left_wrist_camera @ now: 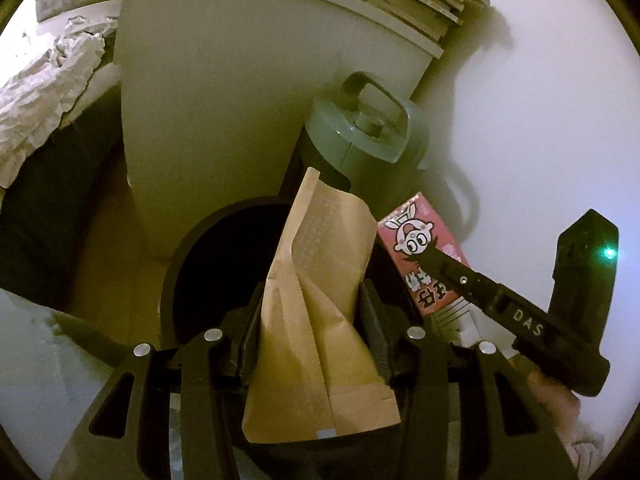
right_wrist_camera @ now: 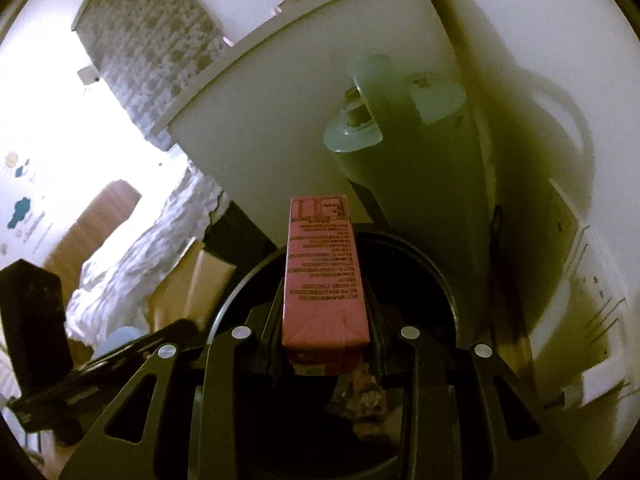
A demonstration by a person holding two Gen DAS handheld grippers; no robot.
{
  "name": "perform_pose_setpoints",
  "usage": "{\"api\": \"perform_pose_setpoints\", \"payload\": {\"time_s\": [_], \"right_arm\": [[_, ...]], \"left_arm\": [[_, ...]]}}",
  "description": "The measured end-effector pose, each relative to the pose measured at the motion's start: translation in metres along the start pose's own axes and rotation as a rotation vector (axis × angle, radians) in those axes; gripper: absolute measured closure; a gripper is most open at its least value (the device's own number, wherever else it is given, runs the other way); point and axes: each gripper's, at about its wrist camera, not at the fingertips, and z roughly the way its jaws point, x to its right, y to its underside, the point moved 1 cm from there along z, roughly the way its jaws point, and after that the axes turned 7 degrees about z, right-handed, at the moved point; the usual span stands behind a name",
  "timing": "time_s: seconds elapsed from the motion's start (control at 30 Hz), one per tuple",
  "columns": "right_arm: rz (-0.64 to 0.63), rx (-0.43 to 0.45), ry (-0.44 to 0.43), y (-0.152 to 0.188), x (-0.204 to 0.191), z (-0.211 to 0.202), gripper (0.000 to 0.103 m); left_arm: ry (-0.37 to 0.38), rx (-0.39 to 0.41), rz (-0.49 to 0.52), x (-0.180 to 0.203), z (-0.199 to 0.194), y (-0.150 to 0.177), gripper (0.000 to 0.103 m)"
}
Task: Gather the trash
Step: 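Carry the envelope and pink carton over the black bin and open both tools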
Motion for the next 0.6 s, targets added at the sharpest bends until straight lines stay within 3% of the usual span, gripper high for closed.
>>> {"api": "perform_pose_setpoints", "payload": {"time_s": [0.53, 0.6], "right_arm": [[0.033, -0.009, 0.001, -0.002, -0.001, 0.008, 0.070], [0.043, -0.011, 0.004, -0.003, -0.001, 0.008, 0.070]], "left_arm": [[0.014, -0.035, -0.012, 0.000, 0.017, -0.011, 0.056], [0.008, -0.043, -0.013, -0.001, 0.018, -0.011, 0.045]]}}
